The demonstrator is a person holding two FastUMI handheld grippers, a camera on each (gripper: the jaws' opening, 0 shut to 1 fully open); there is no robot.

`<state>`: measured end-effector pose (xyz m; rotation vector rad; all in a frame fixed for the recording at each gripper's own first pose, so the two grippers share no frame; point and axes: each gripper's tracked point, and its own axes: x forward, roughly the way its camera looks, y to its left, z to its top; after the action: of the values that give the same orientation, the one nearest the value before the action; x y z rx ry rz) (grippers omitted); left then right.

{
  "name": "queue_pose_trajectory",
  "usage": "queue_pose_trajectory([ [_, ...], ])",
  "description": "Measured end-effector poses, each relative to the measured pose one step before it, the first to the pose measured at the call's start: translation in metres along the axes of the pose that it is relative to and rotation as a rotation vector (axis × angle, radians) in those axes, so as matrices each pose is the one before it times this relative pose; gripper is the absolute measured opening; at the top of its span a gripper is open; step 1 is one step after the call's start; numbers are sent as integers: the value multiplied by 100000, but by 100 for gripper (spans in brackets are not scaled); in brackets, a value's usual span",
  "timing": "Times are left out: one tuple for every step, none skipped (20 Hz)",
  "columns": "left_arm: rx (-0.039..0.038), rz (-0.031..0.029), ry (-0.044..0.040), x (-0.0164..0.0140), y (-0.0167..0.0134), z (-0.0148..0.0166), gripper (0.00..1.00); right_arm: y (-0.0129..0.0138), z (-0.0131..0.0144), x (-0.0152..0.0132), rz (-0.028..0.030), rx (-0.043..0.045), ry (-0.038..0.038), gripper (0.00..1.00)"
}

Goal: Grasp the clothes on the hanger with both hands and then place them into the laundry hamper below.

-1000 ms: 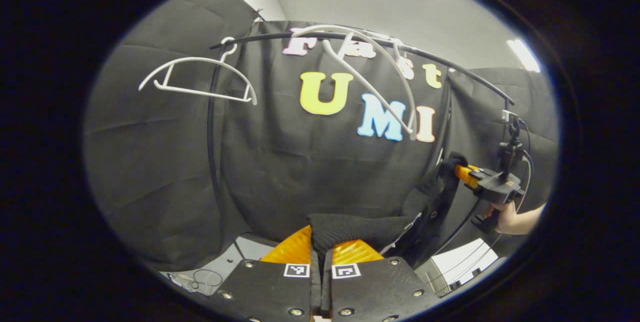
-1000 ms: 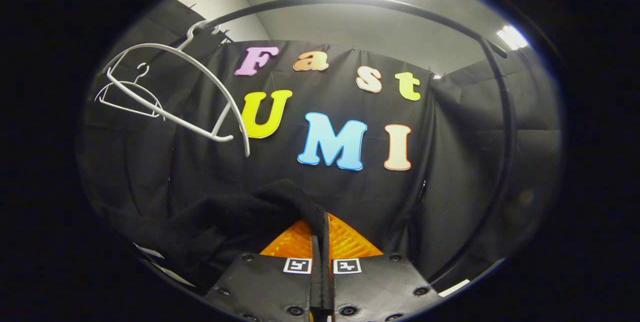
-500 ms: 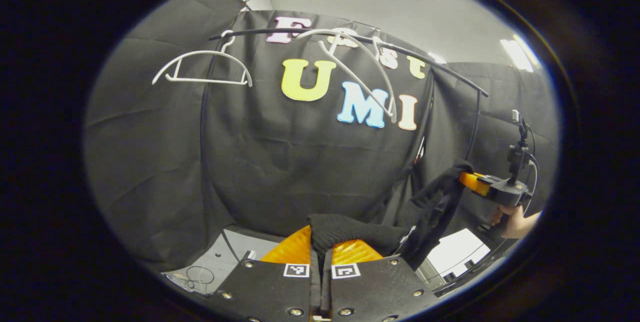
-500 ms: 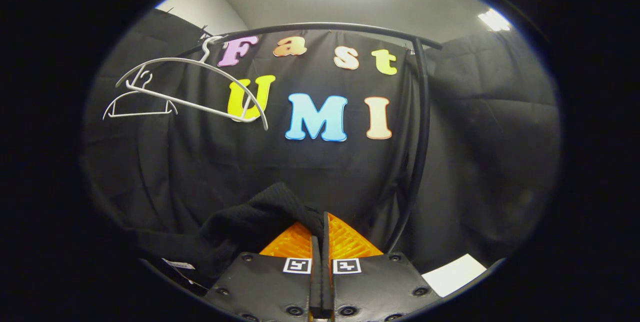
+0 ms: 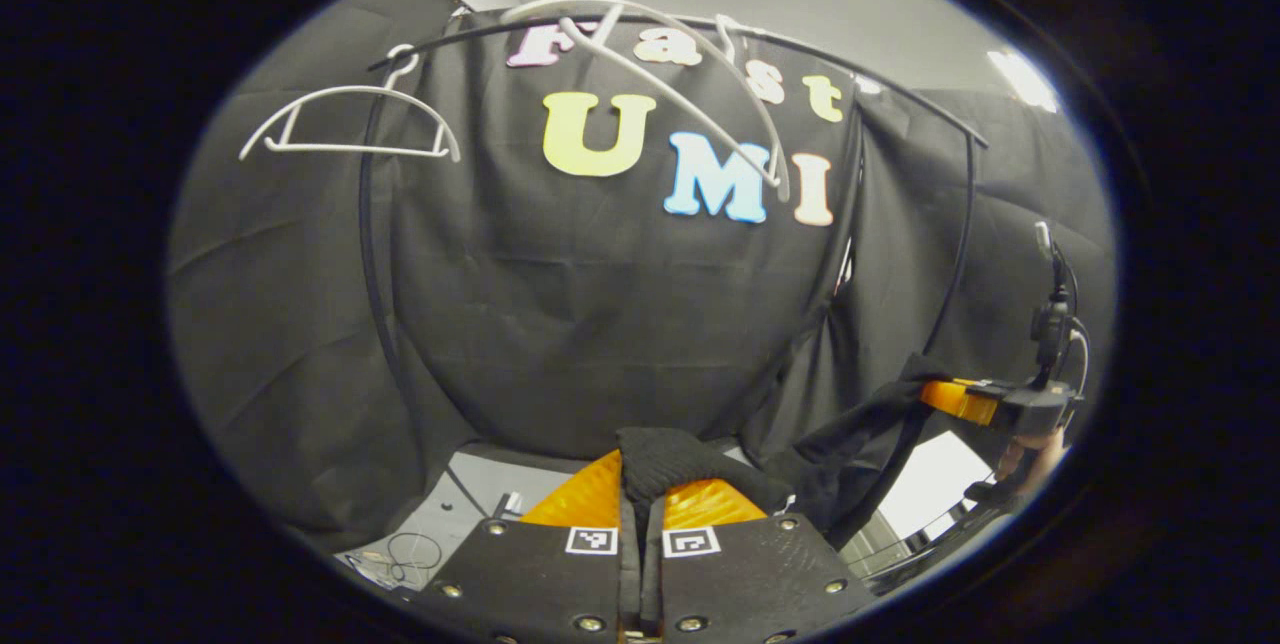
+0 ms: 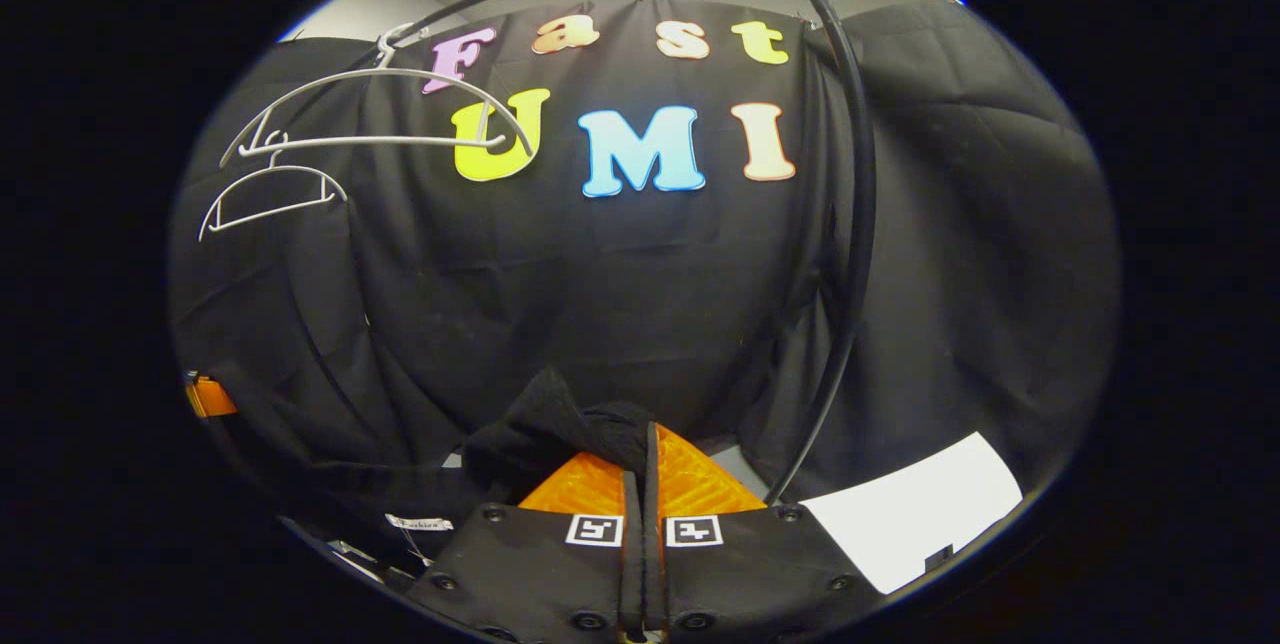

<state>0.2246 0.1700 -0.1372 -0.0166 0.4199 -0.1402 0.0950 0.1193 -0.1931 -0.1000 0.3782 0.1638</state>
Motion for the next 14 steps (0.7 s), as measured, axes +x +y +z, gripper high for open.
queue_pose_trajectory([
  [1286,-489,1785,659,-416,-720,1,202,-559,248,287,1604,1700,2],
  [842,-559,1495,1016,-309,-575,1,286,-774,336,146,737,1691,0],
  [326,-450,1528,1129,-186,-756,1,271,-736,149,165,-49,1595,2],
  [-252,-838,1582,1176,-252,-694,2,340,-672,387,237,-356,1777,2],
  [-896,-1174,1132,1258,-123,-505,2,328,-785,277,313,-289,1943,2],
  [-1146,-908,1229,1237,85,-625,2,190,-943,335,91,-6,2003,2],
  [-1266,-1085,1670,670,329,-1020,1,181,-992,427,-202,430,2177,2],
  [-957,-206,2222,820,467,-903,2,275,-903,342,-178,764,1834,2],
  [-647,-41,1977,618,798,-604,2,268,-817,408,-163,978,1648,2],
  [-472,-115,2115,738,640,-572,2,323,-712,362,-244,800,1748,2],
  [-214,104,2147,984,476,-841,2,253,-806,419,-369,441,1585,2],
  [289,340,2094,1089,446,-839,2,131,-846,719,-491,-69,1694,2],
  [682,619,2032,622,-163,-954,2,20,-594,799,-537,-14,1707,2],
  [692,496,1948,654,193,-792,2,81,-528,866,-286,347,1946,2],
])
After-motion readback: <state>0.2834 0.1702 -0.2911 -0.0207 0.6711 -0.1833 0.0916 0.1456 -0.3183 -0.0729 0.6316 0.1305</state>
